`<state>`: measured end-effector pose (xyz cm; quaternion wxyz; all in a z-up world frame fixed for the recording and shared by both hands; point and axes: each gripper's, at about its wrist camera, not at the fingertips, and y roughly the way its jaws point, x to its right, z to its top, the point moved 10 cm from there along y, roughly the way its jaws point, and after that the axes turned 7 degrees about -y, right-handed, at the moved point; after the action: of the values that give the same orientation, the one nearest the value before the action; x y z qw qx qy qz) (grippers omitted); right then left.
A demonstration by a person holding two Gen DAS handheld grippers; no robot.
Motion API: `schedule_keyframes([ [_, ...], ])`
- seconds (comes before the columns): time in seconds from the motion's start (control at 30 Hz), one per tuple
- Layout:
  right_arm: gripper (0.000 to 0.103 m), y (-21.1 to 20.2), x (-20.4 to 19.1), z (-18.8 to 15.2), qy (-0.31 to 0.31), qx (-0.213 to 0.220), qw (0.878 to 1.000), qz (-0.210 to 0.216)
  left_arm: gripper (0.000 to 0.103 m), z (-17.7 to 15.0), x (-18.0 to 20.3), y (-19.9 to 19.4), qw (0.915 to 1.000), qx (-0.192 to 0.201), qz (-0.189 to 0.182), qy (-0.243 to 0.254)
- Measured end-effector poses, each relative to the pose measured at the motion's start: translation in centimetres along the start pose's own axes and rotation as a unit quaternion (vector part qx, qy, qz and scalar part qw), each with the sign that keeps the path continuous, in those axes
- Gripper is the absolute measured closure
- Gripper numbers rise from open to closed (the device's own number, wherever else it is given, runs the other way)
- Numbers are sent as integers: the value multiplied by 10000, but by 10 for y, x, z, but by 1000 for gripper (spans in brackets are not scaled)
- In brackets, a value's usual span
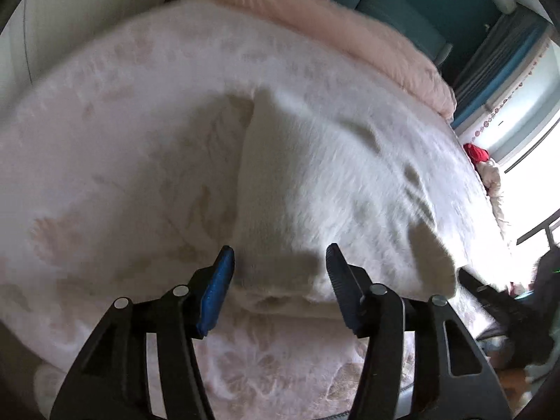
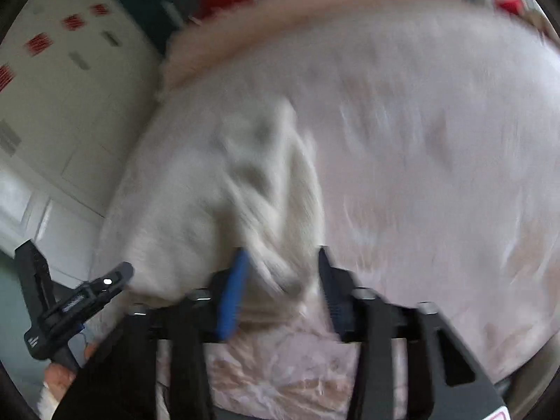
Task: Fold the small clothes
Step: 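Lower the folded sweater onto the bed and open both grippers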
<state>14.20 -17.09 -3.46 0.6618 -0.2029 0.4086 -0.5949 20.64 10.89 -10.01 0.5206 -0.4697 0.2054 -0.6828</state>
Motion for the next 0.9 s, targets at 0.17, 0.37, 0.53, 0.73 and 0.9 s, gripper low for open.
schedule_keyframes([
  [0.17,102,35,-28,-2,-678,-408,9968,-103,49,-9,-7,22,9970,-260,655,335],
  [0.37,103,61,-9,-26,-52,-962,9953,-129,39,-18,-16,25,9951,-397,871,241],
  [0.53,99,-1,-25,-6,-138,-500,9986,-38,30,-14,0,-20,9974,-87,711,127],
  [0.73,72,-62,-21,-23,-319,-39,9981,-527,6,-34,34,-66,9918,472,984,662],
  [0.9,48,-74,-10,-42,-549,119,9945,-883,5,-66,51,-77,9882,390,1124,963],
])
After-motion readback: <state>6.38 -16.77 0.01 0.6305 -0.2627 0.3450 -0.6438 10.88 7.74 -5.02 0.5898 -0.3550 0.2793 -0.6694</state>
